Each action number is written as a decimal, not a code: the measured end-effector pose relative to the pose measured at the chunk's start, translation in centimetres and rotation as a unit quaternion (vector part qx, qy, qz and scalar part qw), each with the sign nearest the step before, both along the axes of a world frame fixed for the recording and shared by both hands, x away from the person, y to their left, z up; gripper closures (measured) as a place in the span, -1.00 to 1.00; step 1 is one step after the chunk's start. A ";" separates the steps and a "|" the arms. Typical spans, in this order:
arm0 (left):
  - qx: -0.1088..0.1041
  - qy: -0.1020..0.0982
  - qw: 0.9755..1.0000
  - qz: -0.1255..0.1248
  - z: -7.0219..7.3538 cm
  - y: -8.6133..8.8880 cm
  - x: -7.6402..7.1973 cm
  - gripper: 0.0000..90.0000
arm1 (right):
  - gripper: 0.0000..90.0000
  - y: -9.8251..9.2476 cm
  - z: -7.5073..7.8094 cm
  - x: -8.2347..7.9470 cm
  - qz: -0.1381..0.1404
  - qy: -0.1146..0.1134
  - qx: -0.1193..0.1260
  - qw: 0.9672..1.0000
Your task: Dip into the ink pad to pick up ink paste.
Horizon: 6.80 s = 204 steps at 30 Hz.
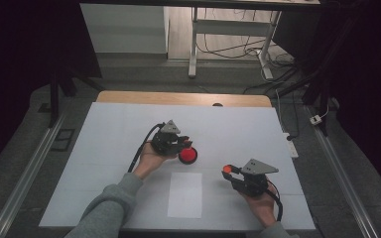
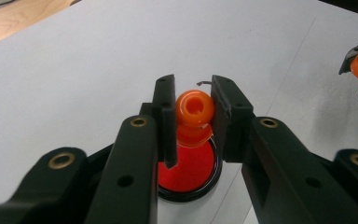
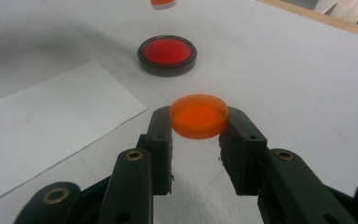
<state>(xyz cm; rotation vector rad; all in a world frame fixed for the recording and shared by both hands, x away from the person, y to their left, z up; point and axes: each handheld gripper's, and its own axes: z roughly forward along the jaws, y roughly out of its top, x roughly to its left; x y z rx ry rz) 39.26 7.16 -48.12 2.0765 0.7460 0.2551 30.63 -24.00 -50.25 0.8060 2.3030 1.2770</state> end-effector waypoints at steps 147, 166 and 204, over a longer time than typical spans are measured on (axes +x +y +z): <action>0.064 0.024 0.998 0.014 -3.5 -1.9 0.4 0.62 | 0.45 0.4 -0.2 0.0 0.006 0.003 -0.004 1.000; 0.050 0.012 0.998 0.026 -3.9 -1.7 -0.1 0.62 | 0.44 0.4 -0.2 0.0 0.005 0.003 -0.004 1.000; 0.010 -0.036 0.999 0.022 -1.5 -1.3 -1.1 0.61 | 0.45 0.2 -0.2 0.1 0.001 0.003 0.000 1.000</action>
